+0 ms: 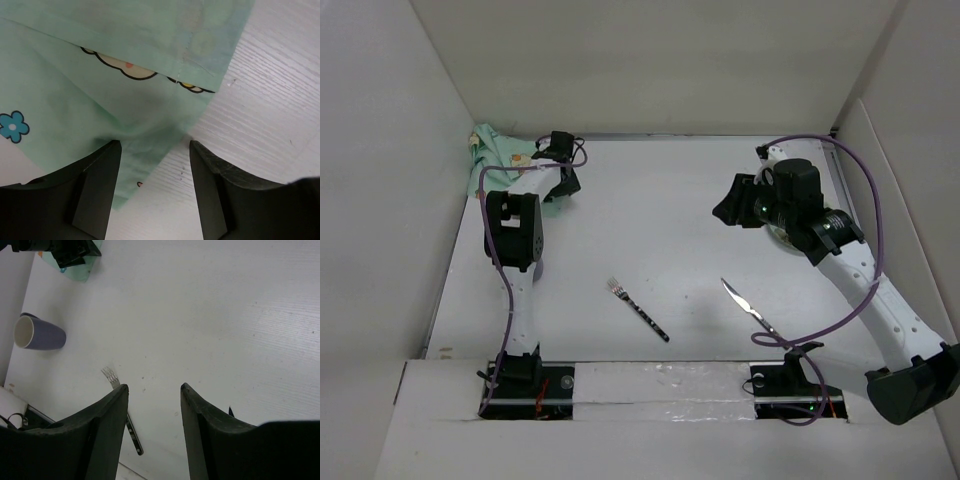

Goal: Set the dinner table for one person

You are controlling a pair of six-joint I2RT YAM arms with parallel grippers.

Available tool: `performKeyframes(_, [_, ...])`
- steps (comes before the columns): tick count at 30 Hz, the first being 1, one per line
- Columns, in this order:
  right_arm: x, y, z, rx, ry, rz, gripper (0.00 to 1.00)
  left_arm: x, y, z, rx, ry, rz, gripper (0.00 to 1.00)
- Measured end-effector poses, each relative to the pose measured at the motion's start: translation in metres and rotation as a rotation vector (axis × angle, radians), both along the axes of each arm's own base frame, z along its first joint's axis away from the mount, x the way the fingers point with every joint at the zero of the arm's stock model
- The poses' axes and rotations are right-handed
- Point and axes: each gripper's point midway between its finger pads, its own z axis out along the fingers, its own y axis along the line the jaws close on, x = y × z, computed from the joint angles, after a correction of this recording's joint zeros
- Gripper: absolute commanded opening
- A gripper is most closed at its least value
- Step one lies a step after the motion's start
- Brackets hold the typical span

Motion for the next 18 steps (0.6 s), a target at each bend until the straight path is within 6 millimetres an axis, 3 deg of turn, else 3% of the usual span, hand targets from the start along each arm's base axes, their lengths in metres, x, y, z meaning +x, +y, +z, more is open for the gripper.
performKeyframes(3, [0.000, 0.000, 0.000, -0.001, 0.000, -0.002, 0.52, 0.001, 0.008, 0.002, 0.043, -0.005, 0.007, 0.50])
performKeyframes(6, [0.000, 0.000, 0.000, -0.001, 0.000, -0.003, 0.52, 0.000, 0.011, 0.002, 0.064, 0.000, 0.001, 0.36])
performKeyframes(7, [0.000, 0.000, 0.000, -0.001, 0.000, -0.003, 0.52, 0.000, 0.011, 0.001, 0.066, 0.002, -0.004, 0.14])
performKeyframes(8, [0.000, 0.000, 0.000, -0.001, 0.000, -0.002, 0.52, 0.000, 0.009, 0.001, 0.062, 0.002, -0.007, 0.04])
performKeyframes(9, [0.000, 0.000, 0.000, -0.001, 0.000, -0.003, 0.52, -0.001, 0.007, 0.000, 0.063, 0.009, -0.019, 0.00])
performKeyframes(12, [0.001, -0.001, 0.000, -0.003, -0.001, -0.006, 0.52, -0.002, 0.000, -0.001, 0.068, 0.014, -0.049, 0.00])
performKeyframes(15, [0.001, -0.001, 0.001, -0.003, -0.004, -0.008, 0.52, -0.002, -0.024, 0.001, 0.046, 0.018, -0.108, 0.00])
performKeyframes(18, [0.001, -0.001, 0.003, -0.001, -0.008, -0.010, 0.52, -0.002, -0.082, 0.008, -0.012, 0.001, -0.236, 0.00])
